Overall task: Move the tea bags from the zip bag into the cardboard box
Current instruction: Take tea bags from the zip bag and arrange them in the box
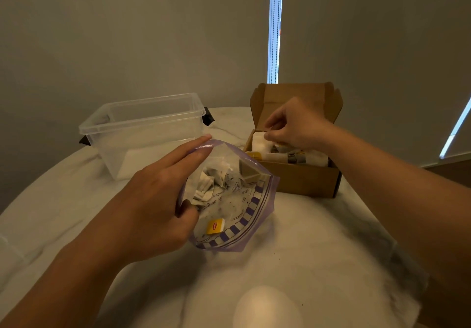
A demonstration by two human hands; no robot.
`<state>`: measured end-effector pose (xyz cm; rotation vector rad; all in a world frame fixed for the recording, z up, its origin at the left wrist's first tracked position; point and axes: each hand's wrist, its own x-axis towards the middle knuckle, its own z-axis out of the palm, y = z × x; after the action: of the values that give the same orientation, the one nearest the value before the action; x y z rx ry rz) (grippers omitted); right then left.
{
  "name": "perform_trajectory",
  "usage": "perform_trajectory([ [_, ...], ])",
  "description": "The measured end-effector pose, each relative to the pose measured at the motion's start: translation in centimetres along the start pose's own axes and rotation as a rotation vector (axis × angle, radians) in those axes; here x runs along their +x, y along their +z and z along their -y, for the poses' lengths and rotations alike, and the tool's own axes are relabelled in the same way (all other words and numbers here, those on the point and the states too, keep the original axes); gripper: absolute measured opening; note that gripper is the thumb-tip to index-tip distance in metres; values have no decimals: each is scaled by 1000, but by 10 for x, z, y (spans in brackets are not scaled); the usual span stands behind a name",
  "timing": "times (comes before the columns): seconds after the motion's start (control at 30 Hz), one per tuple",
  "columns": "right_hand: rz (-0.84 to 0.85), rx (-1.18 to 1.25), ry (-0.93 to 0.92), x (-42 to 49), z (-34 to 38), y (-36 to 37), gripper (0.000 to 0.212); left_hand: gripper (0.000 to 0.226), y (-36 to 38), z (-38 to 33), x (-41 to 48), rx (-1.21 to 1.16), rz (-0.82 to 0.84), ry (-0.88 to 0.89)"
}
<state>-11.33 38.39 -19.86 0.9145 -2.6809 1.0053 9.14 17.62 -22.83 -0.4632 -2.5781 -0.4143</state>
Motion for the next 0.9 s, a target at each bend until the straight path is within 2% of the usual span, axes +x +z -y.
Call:
perform_trajectory([
  [0.13,-190,21,-33,-3,4,-1,17,80,-1,-1,-1,-3,3,-4],
  [0.23,-230,110,-84,-14,16,1,13,83,-2,-2,-2,-17,17,-9],
  [0.33,-187,228,-104,-24,32,6,11,85,-7,-8,-4,31,64,-25],
  [0.43,-99,229,-130,-26,44,11,11,88,-14,-18,-16,196,138,26],
  [0.57,27,69,-182,-19,57,22,14,78,-21,-30,-42,310,244,40],
  [0.77,142,-146,-220,12,69,49,13,72,-30,-28,-64,320,226,80],
  [0.9,228,-333,-180,38,62,62,22,56,-38,-23,-79,356,155,160],
])
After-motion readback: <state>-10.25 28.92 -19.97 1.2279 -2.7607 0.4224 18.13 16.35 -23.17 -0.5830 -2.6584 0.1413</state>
